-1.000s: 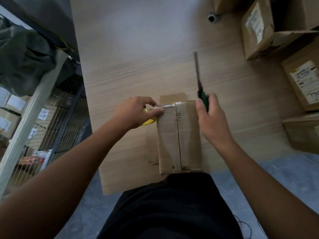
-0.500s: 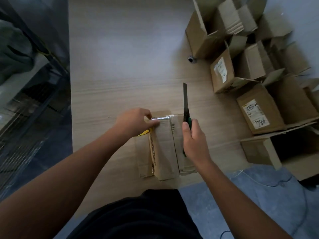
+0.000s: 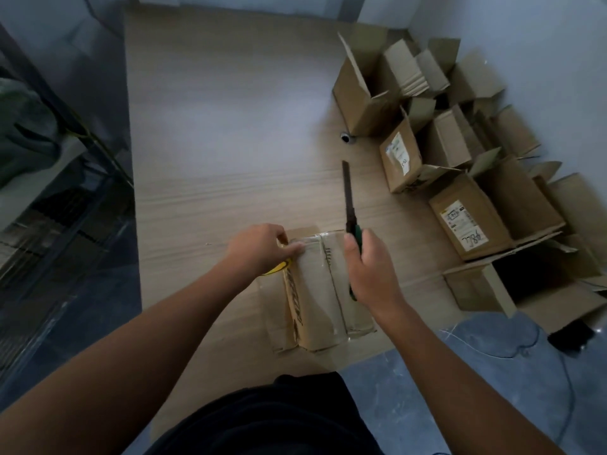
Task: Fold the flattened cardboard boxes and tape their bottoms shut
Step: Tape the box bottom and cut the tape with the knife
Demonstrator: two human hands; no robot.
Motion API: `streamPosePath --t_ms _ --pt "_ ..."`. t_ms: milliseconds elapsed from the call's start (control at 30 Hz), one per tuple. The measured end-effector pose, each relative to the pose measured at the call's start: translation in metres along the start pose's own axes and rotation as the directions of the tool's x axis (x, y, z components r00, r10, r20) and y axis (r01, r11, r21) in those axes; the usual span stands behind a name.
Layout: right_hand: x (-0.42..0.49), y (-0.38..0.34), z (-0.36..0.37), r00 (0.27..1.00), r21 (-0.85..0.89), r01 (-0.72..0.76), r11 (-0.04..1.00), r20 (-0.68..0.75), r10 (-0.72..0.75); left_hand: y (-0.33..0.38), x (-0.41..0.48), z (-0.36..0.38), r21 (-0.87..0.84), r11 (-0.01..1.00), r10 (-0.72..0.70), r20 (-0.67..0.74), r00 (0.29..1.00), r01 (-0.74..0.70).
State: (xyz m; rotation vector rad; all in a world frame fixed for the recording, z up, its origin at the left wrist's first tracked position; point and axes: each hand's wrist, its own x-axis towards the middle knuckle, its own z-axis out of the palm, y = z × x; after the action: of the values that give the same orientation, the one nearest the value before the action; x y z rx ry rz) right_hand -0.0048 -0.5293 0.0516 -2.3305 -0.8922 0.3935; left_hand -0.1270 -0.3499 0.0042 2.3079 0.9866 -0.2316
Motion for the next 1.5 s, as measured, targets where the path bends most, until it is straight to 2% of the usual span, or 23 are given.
streamPosePath --t_ms 100,167,267,300,400,500,533,700,800,867,1000,1067,1133,1200,1233,1300,1367,1433,1500 --pt "-0.018 -0.017 0.025 0.969 -0.248 0.054 0.967 0.249 0.009 0.0 -0.005 0.001 0.019 0.998 0.054 -0.059 0.997 -0.053" --pt "-0.024 -0.021 0.039 0.956 -0.365 0.07 0.928 0.289 0.042 -0.004 -0.012 -0.002 -0.036 0.994 0.102 -0.048 0.994 -0.104" --pt "-0.027 -0.033 0.04 0.932 -0.322 -0.01 0.947 0.34 0.126 -0.023 -0.025 -0.01 -0.405 0.909 0.128 0.043 0.991 -0.1" --pt "-0.029 -0.036 0.039 0.908 -0.308 -0.036 0.951 0.387 0.159 -0.03 -0.03 -0.012 -0.458 0.883 0.139 0.036 0.99 -0.107" --pt "-0.033 -0.043 0.036 0.84 -0.346 0.01 0.938 0.512 0.18 -0.043 -0.037 -0.01 -0.348 0.928 0.15 0.031 0.988 -0.13" --pt "-0.033 -0.041 0.04 0.82 -0.373 0.033 0.927 0.541 0.189 -0.052 -0.029 -0.004 -0.128 0.99 0.066 0.049 0.997 -0.059" --pt "-0.033 -0.042 0.04 0.818 -0.376 0.036 0.926 0.543 0.189 -0.055 -0.028 -0.003 -0.106 0.993 0.051 0.048 0.998 -0.046" --pt "-0.034 -0.053 0.041 0.806 -0.489 0.135 0.862 0.56 0.192 -0.054 -0.037 0.001 -0.14 0.989 0.036 -0.052 0.998 -0.043" --pt "-0.03 -0.056 0.049 0.798 -0.556 0.14 0.819 0.554 0.24 -0.047 -0.052 0.003 -0.145 0.987 0.046 -0.134 0.99 -0.066" --pt "-0.027 -0.053 0.051 0.795 -0.543 0.119 0.831 0.554 0.248 -0.039 -0.068 0.001 -0.203 0.972 0.078 -0.204 0.976 -0.12" --pt "-0.032 -0.037 0.05 0.835 -0.377 0.061 0.924 0.527 0.16 -0.025 -0.102 -0.006 -0.3 0.939 0.095 -0.244 0.965 -0.168" --pt "-0.039 -0.031 0.041 0.881 -0.178 0.029 0.984 0.47 0.059 -0.014 -0.119 -0.014 -0.405 0.902 0.067 -0.216 0.974 -0.152" --pt "-0.05 -0.029 0.022 0.948 0.073 0.005 0.997 0.317 -0.027 0.001 -0.137 -0.018 -0.496 0.857 0.038 -0.209 0.977 -0.14" --pt "-0.063 -0.027 -0.001 0.979 0.226 0.032 0.974 0.189 -0.076 0.016 -0.153 -0.017 -0.51 0.849 0.036 -0.204 0.978 -0.138" --pt "-0.07 -0.024 -0.013 0.978 0.284 0.035 0.958 0.186 -0.091 0.025 -0.16 -0.014 -0.511 0.848 0.04 -0.201 0.979 -0.139" --pt "-0.086 -0.015 -0.034 0.959 0.476 -0.052 0.878 0.269 -0.089 0.042 -0.175 -0.005 -0.519 0.841 0.052 -0.206 0.977 -0.154" --pt "-0.104 -0.004 -0.053 0.912 0.642 -0.216 0.736 0.403 -0.084 0.063 -0.189 0.005 -0.505 0.845 0.079 -0.209 0.975 -0.176" --pt "-0.124 0.011 -0.067 0.878 0.679 -0.299 0.67 0.471 -0.086 0.083 -0.201 0.019 -0.483 0.855 0.105 -0.197 0.975 -0.189" --pt "-0.142 0.028 -0.078 0.879 0.689 -0.308 0.656 0.471 -0.082 0.103 -0.214 0.036 -0.461 0.867 0.118 -0.181 0.976 -0.19"
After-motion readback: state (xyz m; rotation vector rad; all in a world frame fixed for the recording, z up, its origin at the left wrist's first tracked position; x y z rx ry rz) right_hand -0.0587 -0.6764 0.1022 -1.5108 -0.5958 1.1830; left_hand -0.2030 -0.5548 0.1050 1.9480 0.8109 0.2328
